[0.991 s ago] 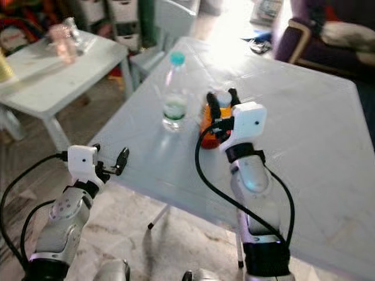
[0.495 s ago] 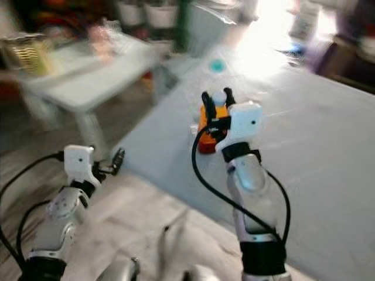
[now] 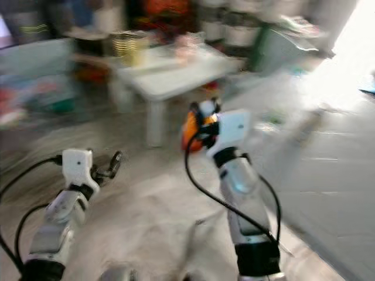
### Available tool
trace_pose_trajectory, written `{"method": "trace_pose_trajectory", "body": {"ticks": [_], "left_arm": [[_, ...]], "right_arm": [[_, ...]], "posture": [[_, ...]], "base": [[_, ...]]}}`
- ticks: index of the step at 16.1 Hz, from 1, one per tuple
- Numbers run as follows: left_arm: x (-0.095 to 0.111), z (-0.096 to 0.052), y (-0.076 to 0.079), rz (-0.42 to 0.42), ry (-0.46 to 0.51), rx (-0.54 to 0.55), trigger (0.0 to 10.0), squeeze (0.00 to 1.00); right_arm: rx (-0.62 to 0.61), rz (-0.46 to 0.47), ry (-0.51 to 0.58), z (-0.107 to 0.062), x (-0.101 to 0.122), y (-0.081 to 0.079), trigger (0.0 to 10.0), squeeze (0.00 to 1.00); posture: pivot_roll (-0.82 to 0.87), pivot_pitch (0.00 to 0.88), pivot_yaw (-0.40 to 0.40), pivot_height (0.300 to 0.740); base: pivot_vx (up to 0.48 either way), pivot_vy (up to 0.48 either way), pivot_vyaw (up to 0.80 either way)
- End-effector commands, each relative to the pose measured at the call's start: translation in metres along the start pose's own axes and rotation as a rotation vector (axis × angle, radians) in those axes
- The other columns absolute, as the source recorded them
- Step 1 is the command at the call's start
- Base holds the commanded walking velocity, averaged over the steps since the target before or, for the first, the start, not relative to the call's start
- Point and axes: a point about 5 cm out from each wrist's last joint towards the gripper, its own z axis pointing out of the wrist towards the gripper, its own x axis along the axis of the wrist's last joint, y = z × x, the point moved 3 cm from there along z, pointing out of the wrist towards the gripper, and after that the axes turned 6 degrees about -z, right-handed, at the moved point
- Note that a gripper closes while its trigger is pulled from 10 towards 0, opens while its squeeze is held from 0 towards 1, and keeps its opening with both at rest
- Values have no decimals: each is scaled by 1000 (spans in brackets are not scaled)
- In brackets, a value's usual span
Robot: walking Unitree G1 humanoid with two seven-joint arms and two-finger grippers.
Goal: Restocking fridge
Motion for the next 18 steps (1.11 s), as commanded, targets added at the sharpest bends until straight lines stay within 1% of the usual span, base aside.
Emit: {"method": "trace_pose_trajectory", "body": {"ticks": [1,3,4,5,7,9,12,16,18], "left_arm": [[-5,0,5,3,-20,-17,10000,0],[-6,1,4,7,-23,-11,10000,0],[-8,-1,0,31,-28,-7,10000,0],[-10,-3,-4,39,-32,-5,10000,0],[-16,-12,-18,64,-47,13,10000,0],[-16,-17,-26,76,-50,32,10000,0],[-19,-19,-26,92,-49,34,10000,0],[-20,-20,-27,98,-46,39,10000,0],[-20,-20,-28,99,-44,44,10000,0]], "right_arm": [[-22,4,-30,-4,-7,7,10000,0],[-28,5,-45,-7,-14,9,10000,0],[-35,5,-60,-11,-21,11,10000,0],[-40,3,-69,-13,-24,12,10000,0],[-51,1,-114,-19,-37,13,10000,0],[-35,13,-122,-22,-39,8,10000,0],[-13,8,-117,-22,-41,2,10000,0],[-16,-5,-121,-21,-41,7,10000,0],[-16,-7,-125,-22,-43,6,10000,0]], "posture": [[65,50,-67,740],[68,48,-64,740],[70,46,-63,740],[70,46,-63,740],[75,43,-61,740],[80,47,-63,740],[82,49,-64,740],[82,50,-62,740],[82,51,-61,740]], "base": [[-255,337,800],[-122,161,800],[0,0,800],[0,0,800],[0,0,800],[0,0,800],[0,0,800],[0,0,800],[0,0,800]]}}
